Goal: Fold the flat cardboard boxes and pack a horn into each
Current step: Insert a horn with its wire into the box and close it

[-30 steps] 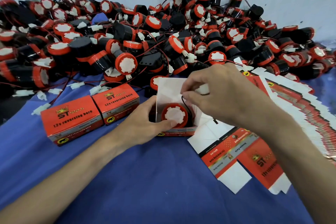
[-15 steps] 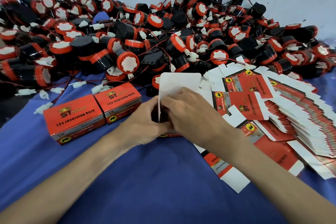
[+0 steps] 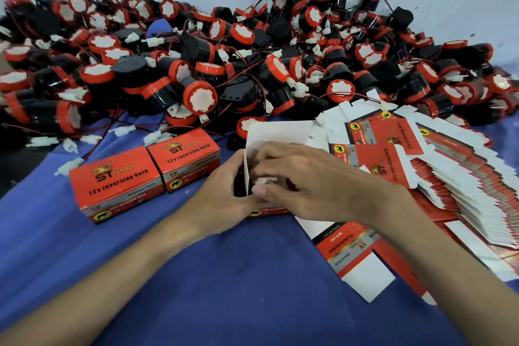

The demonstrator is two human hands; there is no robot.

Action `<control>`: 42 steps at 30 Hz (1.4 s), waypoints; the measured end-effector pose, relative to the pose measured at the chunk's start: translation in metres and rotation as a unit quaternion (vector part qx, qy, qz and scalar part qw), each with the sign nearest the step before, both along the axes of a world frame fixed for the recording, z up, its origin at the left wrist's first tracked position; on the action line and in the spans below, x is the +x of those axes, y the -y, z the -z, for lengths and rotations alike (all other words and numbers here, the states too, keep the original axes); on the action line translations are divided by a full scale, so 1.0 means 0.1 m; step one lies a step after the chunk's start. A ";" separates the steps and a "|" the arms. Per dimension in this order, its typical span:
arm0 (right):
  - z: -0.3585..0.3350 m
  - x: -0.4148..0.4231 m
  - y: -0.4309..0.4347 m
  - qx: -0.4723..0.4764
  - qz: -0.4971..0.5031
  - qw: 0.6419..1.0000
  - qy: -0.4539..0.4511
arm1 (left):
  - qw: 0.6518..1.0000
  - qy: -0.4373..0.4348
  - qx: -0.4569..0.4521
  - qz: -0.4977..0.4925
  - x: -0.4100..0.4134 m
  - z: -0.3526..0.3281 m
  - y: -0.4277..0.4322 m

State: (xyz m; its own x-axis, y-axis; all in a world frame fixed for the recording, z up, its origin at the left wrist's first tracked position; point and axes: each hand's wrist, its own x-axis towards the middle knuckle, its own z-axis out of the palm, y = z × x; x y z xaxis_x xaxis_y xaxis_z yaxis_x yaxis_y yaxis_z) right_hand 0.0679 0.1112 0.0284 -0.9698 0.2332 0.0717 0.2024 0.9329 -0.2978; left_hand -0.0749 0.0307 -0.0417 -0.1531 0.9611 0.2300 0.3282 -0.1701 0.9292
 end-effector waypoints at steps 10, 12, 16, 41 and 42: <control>0.11 -0.08 0.01 0.026 0.030 0.995 -0.096 | 1.000 -0.014 0.012 0.022 0.01 0.00 0.02; 0.10 -0.08 0.01 0.028 0.017 0.995 -0.096 | 1.000 -0.008 0.010 0.016 -0.01 0.01 0.01; 0.07 -0.02 -0.02 0.079 -0.035 0.994 -0.063 | 1.000 -0.008 0.018 0.022 0.01 0.02 0.01; 0.63 0.31 0.02 -0.108 0.103 0.929 -0.340 | 0.997 0.014 0.059 -0.052 0.10 -0.03 0.00; 0.64 0.30 0.04 -0.125 0.107 0.931 -0.325 | 0.996 0.022 0.068 -0.053 0.11 -0.03 0.00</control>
State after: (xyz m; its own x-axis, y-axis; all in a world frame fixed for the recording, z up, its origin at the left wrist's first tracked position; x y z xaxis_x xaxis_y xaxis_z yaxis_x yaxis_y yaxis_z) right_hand 0.0983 0.1075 -0.0356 -0.6700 0.5051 0.5440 0.0777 0.7765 -0.6253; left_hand -0.0642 0.0306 -0.0382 -0.2640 0.8993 0.3486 0.3108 -0.2629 0.9134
